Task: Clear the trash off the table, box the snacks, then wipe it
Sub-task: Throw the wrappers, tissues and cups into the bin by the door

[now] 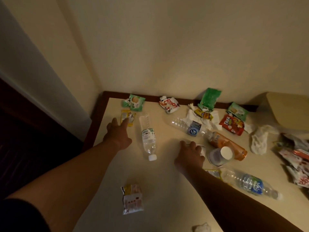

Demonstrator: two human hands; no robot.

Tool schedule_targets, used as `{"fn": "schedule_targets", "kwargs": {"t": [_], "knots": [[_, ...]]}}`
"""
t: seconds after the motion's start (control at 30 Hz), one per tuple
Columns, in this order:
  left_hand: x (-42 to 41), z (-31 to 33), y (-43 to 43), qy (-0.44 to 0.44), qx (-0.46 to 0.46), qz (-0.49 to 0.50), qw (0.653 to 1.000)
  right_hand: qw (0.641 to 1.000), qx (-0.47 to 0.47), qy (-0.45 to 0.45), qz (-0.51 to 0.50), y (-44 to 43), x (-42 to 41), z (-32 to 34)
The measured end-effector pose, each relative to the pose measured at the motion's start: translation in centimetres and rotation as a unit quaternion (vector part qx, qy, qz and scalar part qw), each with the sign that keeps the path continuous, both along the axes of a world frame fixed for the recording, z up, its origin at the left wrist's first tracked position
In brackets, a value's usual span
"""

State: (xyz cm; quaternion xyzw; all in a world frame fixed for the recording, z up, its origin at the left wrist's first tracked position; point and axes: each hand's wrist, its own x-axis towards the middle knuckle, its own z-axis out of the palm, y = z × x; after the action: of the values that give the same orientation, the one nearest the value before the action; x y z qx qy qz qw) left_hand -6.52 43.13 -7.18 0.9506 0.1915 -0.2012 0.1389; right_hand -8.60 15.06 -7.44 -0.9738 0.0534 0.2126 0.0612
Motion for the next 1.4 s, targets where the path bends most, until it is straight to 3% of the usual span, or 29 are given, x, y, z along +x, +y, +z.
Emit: {"fn": "schedule_targets", "kwargs": {"t": [0.2, 0.37, 0.57, 0.77, 0.97, 1.1, 1.2, 1.4], "knots": [[4.7, -1.6, 0.0, 0.038, 0.023, -0.015, 0.999, 0.997, -0.023, -0.033, 0.072, 0.0, 0.5, -0.8], [4.1, -2.1, -0.3, -0.035, 0.094, -0.039, 0.994, 0.992, -0.048, -0.047, 0.105, -0.3, 0.1, -1.7], [0.0, -2.3, 0.2, -0.065, 0.077, -0.017, 0.995, 0.981, -0.067, -0.121, 0.134, -0.4, 0.0, -1.0], [-3.7, -0.4, 1.2, -0.147, -0.066, 0.041, 0.986, 0.974, -0.003, -0.201, 0.103, -0.5, 0.5, 2.4], [-8.2, 4.1, 3.3, -0.221, -0.181, 0.096, 0.953, 0.927, 0.197, -0.313, 0.067, 4.4, -2.5, 8.1], [-13.1, 6.1, 6.6, -0.247, -0.237, 0.129, 0.931, 0.897, 0.346, -0.271, 0.048, 10.6, -6.4, 11.1], [-18.6, 6.1, 11.2, -0.271, -0.264, 0.206, 0.902, 0.894, 0.409, -0.18, 0.033, 16.7, -11.3, 11.4], [-33.8, 3.4, 20.4, -0.231, -0.293, 0.358, 0.856, 0.911, 0.405, 0.024, 0.075, 27.9, -23.0, 6.4]]}}
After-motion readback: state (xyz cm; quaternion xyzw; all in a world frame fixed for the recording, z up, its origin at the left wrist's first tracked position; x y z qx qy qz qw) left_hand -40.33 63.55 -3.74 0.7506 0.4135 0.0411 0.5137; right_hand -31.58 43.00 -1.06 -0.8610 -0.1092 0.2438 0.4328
